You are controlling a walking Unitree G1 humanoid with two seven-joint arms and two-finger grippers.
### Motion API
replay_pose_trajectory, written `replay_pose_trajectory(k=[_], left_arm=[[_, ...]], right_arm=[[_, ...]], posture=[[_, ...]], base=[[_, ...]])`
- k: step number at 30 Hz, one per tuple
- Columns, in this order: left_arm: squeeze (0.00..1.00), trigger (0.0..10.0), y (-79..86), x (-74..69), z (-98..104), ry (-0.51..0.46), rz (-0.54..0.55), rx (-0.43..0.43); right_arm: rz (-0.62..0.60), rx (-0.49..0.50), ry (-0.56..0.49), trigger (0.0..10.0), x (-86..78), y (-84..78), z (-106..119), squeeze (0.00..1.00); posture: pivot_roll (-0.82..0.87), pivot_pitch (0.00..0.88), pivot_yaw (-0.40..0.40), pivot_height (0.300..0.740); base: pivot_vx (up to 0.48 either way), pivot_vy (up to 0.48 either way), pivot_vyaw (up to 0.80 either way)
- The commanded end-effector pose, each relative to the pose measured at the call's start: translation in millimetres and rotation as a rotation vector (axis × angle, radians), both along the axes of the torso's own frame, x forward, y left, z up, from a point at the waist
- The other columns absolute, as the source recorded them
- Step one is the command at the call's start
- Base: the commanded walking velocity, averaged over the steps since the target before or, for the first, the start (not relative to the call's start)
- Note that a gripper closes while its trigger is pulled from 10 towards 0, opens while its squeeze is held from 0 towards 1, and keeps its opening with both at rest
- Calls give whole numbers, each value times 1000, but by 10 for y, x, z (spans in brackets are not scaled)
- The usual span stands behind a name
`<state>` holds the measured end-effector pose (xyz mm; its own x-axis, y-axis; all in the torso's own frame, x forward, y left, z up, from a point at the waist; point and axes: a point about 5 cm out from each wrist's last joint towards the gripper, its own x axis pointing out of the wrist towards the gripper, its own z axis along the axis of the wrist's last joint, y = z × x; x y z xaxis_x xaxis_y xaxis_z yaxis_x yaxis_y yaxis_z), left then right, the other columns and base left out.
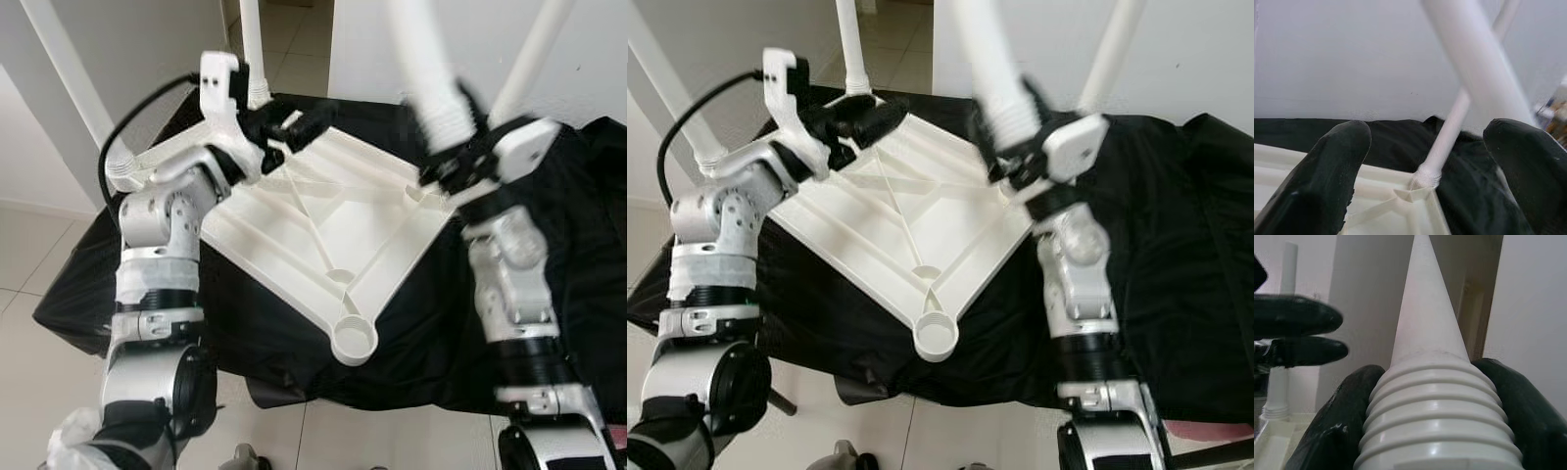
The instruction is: Building children table
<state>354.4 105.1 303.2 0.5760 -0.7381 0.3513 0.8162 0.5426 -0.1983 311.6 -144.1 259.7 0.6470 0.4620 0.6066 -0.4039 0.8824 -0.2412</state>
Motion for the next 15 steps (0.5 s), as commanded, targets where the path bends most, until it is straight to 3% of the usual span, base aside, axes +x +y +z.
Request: replay_pose_trajectory(k=[1, 3, 5, 6, 7, 8, 15], left_arm=[[1000, 10000, -25, 12, 33, 30, -40, -49], [1000, 10000, -23, 24, 68, 77, -63, -119], [1000, 10000, -25, 22, 74, 95, -76, -137], [114, 10000, -37, 17, 69, 113, -95, -146], [114, 10000, -37, 17, 69, 113, -95, -146], [0, 10000, -50, 15, 58, 128, -108, -146], [0, 10000, -102, 64, -32, 213, -103, -161]], right_arm=[[39, 6, -11, 10000, -48, 47, 24, 0], [62, -5, 21, 10000, -71, 76, -44, 0], [68, -12, 29, 10000, -82, 84, -64, 0], [78, -17, 38, 10000, -96, 95, -87, 0], [78, -17, 38, 10000, -96, 95, -87, 0], [85, -21, 44, 10000, -110, 104, -105, 0], [147, -45, 78, 10000, -177, 216, -198, 0]], posture=[[-18, 51, 10, 740], [-21, 51, 9, 740], [-21, 51, 9, 740], [-22, 51, 10, 740], [-22, 51, 10, 740], [-22, 51, 10, 740], [-25, 53, 13, 740]], base=[[0, 0, 0], [0, 0, 0], [0, 0, 0], [0, 0, 0], [0, 0, 0], [0, 0, 0], [0, 0, 0]])
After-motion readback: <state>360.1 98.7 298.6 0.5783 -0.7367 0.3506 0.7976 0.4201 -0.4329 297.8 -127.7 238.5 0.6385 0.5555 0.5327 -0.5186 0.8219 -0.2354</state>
